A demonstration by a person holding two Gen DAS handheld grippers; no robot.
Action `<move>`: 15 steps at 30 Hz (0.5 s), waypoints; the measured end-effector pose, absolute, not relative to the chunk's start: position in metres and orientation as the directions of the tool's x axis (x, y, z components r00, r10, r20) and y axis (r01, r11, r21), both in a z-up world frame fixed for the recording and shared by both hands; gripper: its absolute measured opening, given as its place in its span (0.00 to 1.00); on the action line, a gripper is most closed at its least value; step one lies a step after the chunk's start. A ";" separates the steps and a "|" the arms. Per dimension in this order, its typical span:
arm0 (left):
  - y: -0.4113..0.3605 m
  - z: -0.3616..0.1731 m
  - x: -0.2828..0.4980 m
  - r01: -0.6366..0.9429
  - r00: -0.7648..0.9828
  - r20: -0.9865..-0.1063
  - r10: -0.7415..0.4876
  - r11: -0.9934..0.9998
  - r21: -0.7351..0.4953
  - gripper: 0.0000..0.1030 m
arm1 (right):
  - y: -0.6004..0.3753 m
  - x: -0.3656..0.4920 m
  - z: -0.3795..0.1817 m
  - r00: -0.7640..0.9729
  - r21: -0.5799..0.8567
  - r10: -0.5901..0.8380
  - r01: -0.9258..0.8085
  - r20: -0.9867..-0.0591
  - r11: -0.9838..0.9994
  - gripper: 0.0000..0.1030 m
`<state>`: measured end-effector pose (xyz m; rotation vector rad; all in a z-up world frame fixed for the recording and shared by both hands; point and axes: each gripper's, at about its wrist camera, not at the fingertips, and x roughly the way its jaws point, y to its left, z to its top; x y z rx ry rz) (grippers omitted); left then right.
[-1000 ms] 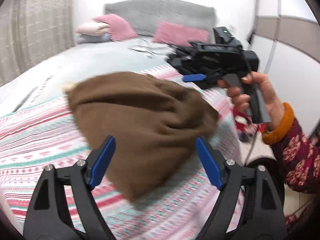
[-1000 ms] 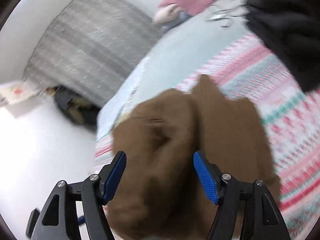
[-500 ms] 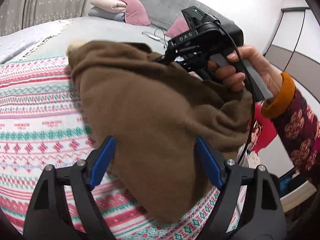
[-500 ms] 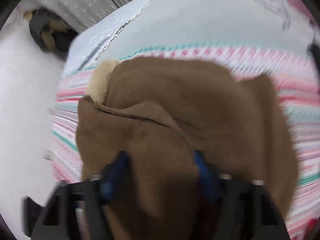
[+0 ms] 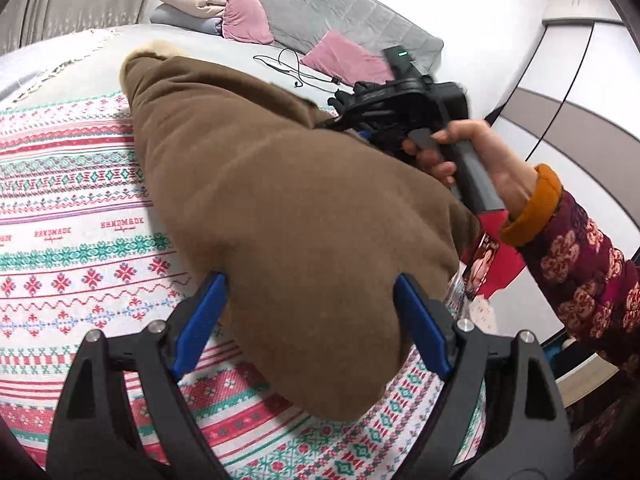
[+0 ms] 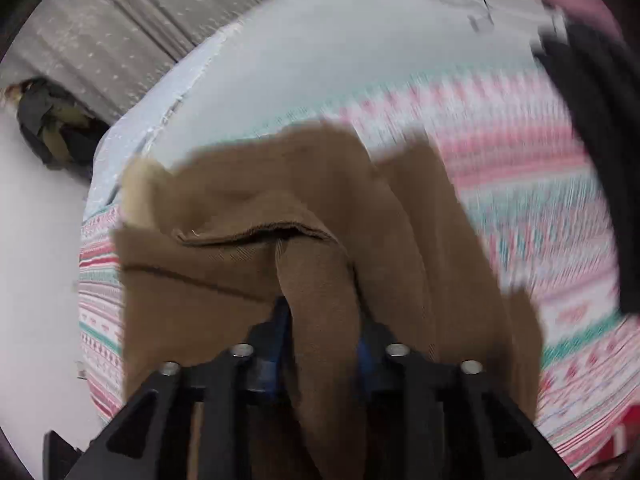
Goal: Fold large clothes
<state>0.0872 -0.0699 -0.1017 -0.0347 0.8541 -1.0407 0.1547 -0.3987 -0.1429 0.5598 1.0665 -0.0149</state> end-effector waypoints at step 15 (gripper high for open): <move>-0.057 -0.102 0.096 0.709 0.238 -0.616 -0.751 0.568 -0.419 0.83 | -0.431 0.101 -0.135 0.404 0.555 0.427 0.285 -0.809 0.781 0.79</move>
